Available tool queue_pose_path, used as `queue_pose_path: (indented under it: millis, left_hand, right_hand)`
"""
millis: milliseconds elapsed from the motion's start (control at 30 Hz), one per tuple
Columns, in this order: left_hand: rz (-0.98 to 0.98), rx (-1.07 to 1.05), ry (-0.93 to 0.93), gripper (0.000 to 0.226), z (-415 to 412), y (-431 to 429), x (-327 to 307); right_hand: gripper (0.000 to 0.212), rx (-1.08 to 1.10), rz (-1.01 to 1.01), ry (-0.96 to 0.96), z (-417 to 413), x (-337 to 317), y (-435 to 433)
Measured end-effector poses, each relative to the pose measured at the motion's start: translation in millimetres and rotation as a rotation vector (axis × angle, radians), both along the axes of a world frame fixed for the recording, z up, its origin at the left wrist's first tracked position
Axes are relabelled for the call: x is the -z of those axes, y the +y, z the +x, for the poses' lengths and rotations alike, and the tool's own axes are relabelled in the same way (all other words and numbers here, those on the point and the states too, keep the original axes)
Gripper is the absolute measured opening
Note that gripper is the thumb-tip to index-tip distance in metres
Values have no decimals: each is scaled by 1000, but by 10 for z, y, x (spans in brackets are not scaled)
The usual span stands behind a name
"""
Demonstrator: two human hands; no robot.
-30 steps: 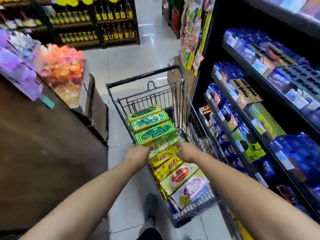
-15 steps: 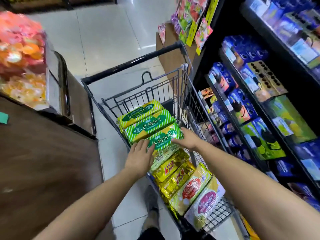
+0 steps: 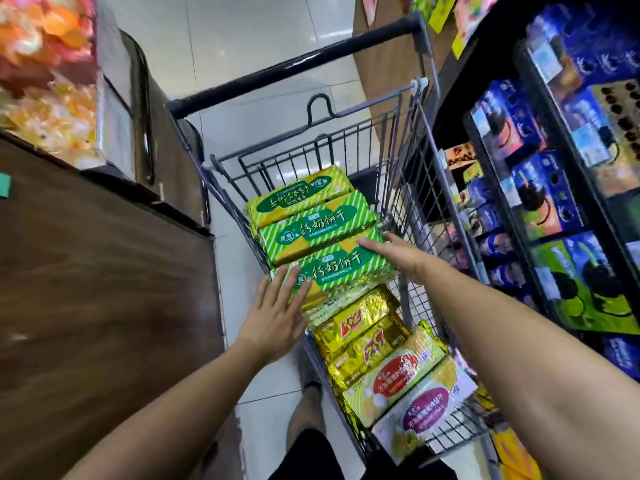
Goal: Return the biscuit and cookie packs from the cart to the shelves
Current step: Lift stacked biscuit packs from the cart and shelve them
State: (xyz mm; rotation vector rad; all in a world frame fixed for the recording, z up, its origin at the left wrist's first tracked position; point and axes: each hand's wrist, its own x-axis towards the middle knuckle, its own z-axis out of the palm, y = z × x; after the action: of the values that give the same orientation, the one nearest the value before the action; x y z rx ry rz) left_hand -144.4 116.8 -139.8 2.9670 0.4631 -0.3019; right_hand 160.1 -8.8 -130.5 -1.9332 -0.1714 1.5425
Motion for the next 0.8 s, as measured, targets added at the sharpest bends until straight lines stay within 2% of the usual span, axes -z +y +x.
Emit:
queue_pose_path:
  millis: [167, 333, 433, 467, 533, 633, 700, 800]
  left_hand:
    - [-5, 27, 53, 74, 12, 39, -76]
    - [-114, 37, 86, 72, 171, 117, -242]
    - [-243, 8, 33, 70, 388, 165, -332]
    - [-305, -14, 3, 69, 471, 175, -361]
    - [-410, -46, -63, 68, 644, 165, -440]
    - [-516, -110, -127, 67, 911, 37, -619]
    - [-674, -234, -75, 75, 1088, -113, -764]
    - [-996, -413, 165, 88, 1330, -398, -958]
  right_hand:
    - [125, 64, 9, 177, -94, -17, -49]
    - [122, 149, 29, 226, -195, -192, -216]
    - [127, 214, 56, 172, -271, -305, -446]
    - [121, 242, 71, 160, -299, -360, -543]
    - [90, 294, 104, 109, -331, -489, -783]
    - [66, 414, 141, 48, -394, -741, -1214]
    - [57, 520, 186, 42, -449, -907, -1524]
    - [59, 664, 221, 49, -552, -1135, -1973]
